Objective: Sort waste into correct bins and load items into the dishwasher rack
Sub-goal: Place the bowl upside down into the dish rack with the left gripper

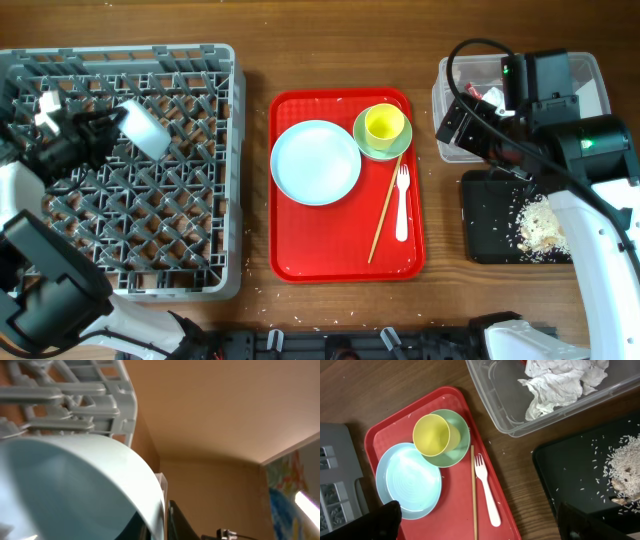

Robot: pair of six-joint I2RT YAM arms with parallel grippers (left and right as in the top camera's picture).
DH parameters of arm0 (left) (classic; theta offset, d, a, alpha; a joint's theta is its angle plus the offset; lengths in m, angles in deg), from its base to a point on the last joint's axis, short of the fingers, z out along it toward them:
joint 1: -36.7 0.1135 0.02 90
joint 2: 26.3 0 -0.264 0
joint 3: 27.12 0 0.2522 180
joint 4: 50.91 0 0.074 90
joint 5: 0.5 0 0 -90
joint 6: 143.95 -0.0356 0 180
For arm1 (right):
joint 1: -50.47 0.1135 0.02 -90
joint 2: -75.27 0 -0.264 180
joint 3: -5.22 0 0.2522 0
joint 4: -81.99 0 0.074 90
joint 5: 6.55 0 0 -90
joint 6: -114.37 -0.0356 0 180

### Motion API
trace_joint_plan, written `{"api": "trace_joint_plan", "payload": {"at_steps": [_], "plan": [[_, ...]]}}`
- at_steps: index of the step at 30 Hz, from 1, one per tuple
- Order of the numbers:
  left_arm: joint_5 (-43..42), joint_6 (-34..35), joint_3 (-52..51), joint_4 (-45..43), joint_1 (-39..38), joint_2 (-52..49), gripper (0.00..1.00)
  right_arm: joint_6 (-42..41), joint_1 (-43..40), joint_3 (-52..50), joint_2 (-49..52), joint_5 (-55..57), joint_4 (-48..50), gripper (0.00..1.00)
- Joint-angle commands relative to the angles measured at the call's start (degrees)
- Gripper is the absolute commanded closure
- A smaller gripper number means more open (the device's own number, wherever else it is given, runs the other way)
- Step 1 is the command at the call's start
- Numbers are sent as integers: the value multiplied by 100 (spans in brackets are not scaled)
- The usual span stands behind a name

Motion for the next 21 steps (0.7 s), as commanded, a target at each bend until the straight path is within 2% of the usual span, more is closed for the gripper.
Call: {"api": "trace_joint_plan", "payload": {"at_steps": [1, 4, 5, 7, 8, 10, 12, 14, 16, 17, 18, 19, 20, 21], "plan": [[-225, -81, 26, 341, 308, -81, 81, 72, -9, 37, 2, 114, 0, 0], [-225, -155, 26, 684, 546, -37, 74, 70, -9, 37, 2, 114, -2, 0], [-216, -310, 26, 828, 645, 50, 64, 72, -9, 37, 2, 114, 0, 0], [444, -343, 28, 1126, 815, 378, 37, 72, -9, 37, 2, 116, 0, 0], [1119, -341, 28, 1331, 892, 608, 0, 72, -9, 37, 2, 114, 0, 0], [2081, -264, 28, 1572, 960, 1040, 1, 72, -9, 37, 2, 114, -2, 0], [2544, -195, 28, 1703, 960, 1554, 1, 72, -9, 37, 2, 114, 0, 0], [2677, 17, 28, 1805, 951, 2326, 10, 74, -9, 37, 2, 114, -2, 0], [2704, 28, 28, 1851, 859, 2927, 29, 72, -9, 37, 2, 116, 0, 0], [2962, 26, 28, 1875, 656, 3303, 60, 72, -9, 37, 2, 114, 0, 0], [3556, 28, 26, 1891, 374, 3521, 81, 72, -9, 37, 2, 114, 0, 0], [4223, 28, 26, 1888, 37, 3593, 96, 72, -9, 37, 2, 114, -2, 0], [4948, 28, 26, 1884, -433, 3543, 96, 74, -9, 37, 2, 114, 0, 0], [5300, 28, 26, 1856, -726, 3451, 96, 74, -9, 37, 2, 114, 0, 0]]}}
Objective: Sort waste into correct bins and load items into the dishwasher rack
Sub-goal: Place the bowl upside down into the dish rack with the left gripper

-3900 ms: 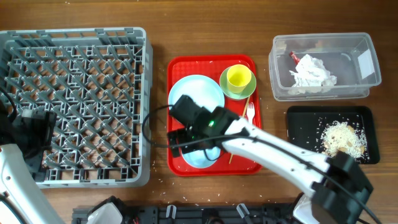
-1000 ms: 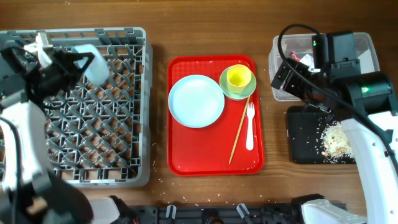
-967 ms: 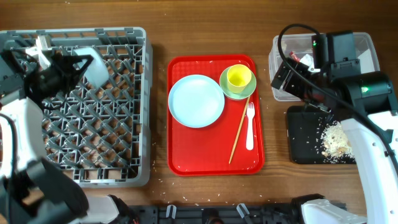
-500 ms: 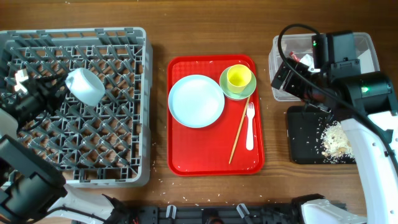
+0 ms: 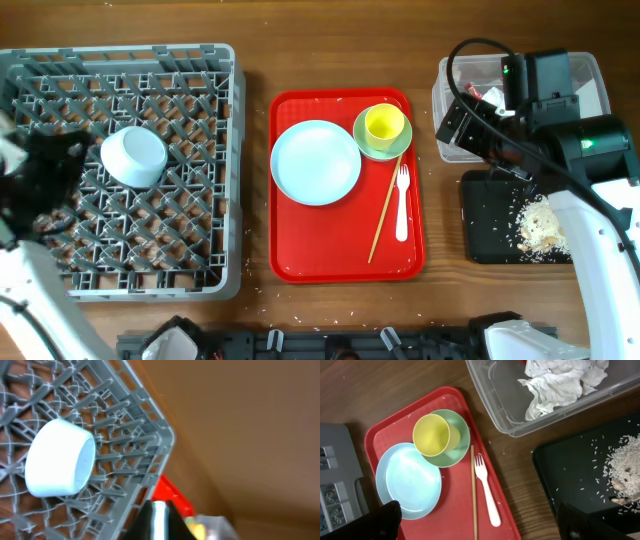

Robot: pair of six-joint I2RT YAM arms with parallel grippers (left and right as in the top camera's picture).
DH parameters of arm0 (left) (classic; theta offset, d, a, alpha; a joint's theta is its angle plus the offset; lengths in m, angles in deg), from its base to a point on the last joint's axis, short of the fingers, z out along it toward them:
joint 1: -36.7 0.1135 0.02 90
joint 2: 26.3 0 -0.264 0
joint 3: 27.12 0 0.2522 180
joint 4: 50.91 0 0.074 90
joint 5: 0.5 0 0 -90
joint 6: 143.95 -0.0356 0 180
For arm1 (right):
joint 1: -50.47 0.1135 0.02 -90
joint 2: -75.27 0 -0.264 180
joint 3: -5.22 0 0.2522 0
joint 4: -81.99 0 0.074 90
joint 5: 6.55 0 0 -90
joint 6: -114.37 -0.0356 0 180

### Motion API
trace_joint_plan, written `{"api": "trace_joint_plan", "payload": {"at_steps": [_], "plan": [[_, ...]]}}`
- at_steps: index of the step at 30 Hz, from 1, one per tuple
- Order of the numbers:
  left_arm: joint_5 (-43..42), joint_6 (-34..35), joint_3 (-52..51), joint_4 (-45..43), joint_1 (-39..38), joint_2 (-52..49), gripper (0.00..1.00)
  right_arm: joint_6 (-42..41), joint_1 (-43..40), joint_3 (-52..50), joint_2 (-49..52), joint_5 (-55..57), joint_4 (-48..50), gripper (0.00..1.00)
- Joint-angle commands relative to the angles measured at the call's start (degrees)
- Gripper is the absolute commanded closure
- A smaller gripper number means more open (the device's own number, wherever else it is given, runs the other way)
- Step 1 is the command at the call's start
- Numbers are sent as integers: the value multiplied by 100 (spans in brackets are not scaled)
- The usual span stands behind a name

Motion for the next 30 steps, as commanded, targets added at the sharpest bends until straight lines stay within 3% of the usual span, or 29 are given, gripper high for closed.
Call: {"api": "trace_joint_plan", "payload": {"at_steps": [1, 5, 8, 13, 15, 20, 23, 25, 30], "plan": [[2138, -20, 17, -118, -1233, -326, 96, 72, -9, 37, 2, 114, 2, 0], [3469, -20, 17, -579, -2186, -1316, 96, 72, -9, 37, 2, 116, 2, 0], [4172, -17, 17, -573, -2223, -1847, 96, 72, -9, 37, 2, 114, 4, 0], [4461, -9, 17, -577, -2072, -2087, 96, 74, -9, 37, 2, 114, 4, 0], [4846, 481, 17, -549, -1937, -2085, 96, 72, -9, 37, 2, 114, 4, 0], [4798, 1045, 20, -227, -1451, -1965, 96, 74, -9, 37, 2, 114, 2, 0], [3858, 1075, 26, -315, -1425, -1300, 96, 72, -9, 37, 2, 114, 4, 0], [3060, 1010, 24, -356, -1545, -807, 96, 74, -9, 37, 2, 116, 2, 0], [2992, 426, 24, -247, -2304, -848, 96, 74, -9, 37, 2, 114, 2, 0]]}}
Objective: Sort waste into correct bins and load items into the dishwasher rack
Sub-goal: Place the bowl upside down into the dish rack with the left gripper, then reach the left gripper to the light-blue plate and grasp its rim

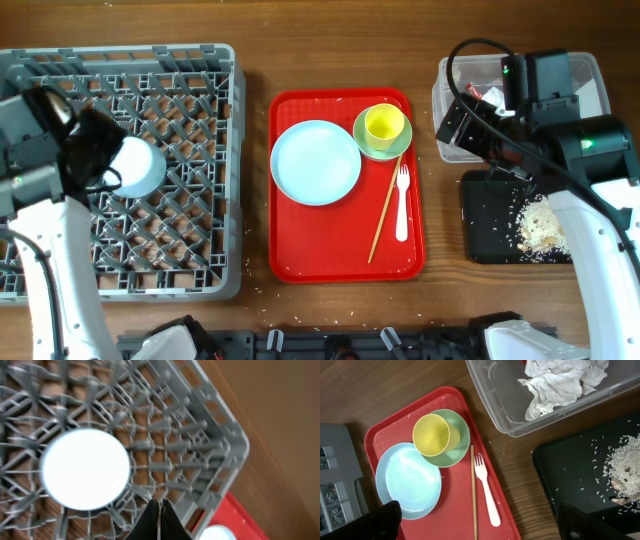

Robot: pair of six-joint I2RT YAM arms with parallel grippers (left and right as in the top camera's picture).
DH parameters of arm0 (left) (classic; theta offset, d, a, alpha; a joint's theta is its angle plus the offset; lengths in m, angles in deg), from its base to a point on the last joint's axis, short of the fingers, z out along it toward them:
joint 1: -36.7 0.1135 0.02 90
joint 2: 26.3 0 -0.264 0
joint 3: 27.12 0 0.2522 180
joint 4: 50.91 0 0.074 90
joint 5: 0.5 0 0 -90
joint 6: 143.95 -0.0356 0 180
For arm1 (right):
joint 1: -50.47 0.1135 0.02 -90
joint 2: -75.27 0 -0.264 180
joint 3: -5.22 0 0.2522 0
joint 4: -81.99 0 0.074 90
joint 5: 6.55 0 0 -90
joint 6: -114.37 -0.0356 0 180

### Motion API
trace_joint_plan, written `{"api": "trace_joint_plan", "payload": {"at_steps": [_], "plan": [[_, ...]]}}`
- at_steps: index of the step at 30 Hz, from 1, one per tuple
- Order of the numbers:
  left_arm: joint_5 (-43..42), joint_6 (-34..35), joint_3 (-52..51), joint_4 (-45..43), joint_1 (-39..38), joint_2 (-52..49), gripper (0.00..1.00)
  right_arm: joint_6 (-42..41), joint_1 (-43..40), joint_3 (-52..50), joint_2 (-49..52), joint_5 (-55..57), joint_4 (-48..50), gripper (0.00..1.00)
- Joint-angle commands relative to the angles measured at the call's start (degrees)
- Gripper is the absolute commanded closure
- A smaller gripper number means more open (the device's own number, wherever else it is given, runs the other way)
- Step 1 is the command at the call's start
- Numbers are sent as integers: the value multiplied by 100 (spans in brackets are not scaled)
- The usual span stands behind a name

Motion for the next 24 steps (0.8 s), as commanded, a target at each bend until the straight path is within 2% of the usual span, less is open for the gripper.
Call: {"api": "trace_joint_plan", "payload": {"at_steps": [1, 3, 5, 6, 7, 8, 9, 15, 18, 21, 24], "plan": [[-275, -352, 31, 227, -466, -321, 96, 74, -9, 37, 2, 114, 0, 0], [-542, -393, 31, 507, -833, -337, 96, 72, -9, 37, 2, 114, -2, 0], [-894, -796, 31, 723, -1329, -332, 96, 72, -9, 37, 2, 111, 0, 0], [-920, -901, 31, 820, -1700, -332, 94, 72, -9, 37, 2, 111, 0, 0], [-920, -914, 31, 868, -1971, -332, 86, 72, -9, 37, 2, 111, 0, 0], [-920, -911, 31, 892, -2308, -339, 59, 74, -9, 37, 2, 111, 0, 0], [-920, -909, 31, 883, -2758, -348, 2, 72, -9, 37, 2, 111, 0, 0], [-680, -903, 31, 476, -4638, -785, 1, 74, -9, 37, 2, 114, 0, 0], [-632, -907, 31, 286, -5163, -1241, 13, 74, -9, 37, 2, 111, -2, 0], [-629, -909, 31, 107, -5604, -1895, 16, 72, -9, 37, 2, 111, 0, 0], [-568, -973, 31, -142, -5987, -2380, 23, 72, -9, 37, 2, 111, -2, 0]]}}
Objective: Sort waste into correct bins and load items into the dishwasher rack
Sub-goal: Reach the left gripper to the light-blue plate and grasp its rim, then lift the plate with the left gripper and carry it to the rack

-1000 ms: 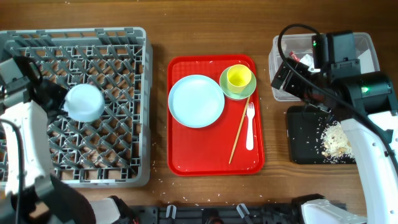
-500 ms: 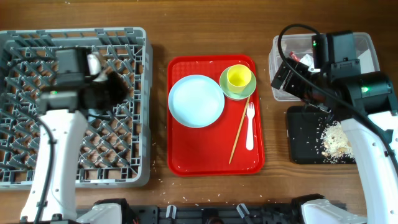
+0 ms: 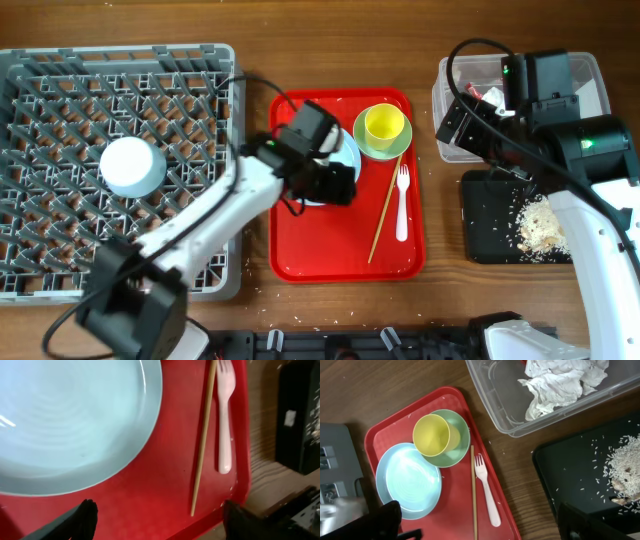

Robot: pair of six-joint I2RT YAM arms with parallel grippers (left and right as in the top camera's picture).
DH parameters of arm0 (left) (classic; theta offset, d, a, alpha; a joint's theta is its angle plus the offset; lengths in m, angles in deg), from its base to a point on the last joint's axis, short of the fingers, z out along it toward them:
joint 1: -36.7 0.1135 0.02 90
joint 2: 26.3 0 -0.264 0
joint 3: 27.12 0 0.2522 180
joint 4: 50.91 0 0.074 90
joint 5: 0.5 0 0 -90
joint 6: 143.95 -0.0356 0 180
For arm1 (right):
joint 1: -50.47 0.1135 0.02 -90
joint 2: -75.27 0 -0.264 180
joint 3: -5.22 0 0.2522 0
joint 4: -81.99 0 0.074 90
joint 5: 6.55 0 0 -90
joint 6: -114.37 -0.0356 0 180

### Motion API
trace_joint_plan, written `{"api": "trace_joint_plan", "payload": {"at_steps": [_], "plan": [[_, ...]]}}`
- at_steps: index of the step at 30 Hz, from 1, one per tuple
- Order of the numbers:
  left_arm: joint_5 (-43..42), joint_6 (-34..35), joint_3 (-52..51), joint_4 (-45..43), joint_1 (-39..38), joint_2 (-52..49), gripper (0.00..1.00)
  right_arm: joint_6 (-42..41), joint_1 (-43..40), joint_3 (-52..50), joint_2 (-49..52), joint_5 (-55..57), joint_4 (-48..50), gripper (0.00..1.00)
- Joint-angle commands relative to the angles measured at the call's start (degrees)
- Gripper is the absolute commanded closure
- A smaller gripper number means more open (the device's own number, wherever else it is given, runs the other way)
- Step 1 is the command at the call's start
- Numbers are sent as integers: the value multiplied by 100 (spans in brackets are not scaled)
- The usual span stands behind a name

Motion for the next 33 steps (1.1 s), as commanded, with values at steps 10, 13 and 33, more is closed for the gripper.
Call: {"api": "trace_joint_plan", "payload": {"at_steps": [10, 13, 33], "plan": [[2149, -133, 31, -946, -881, -1207, 32, 74, -9, 37, 2, 116, 0, 0], [2142, -131, 31, -1213, -887, -1386, 51, 74, -9, 37, 2, 116, 0, 0], [1585, -133, 26, -686, -1613, -1458, 89, 74, -9, 37, 2, 116, -2, 0]]}}
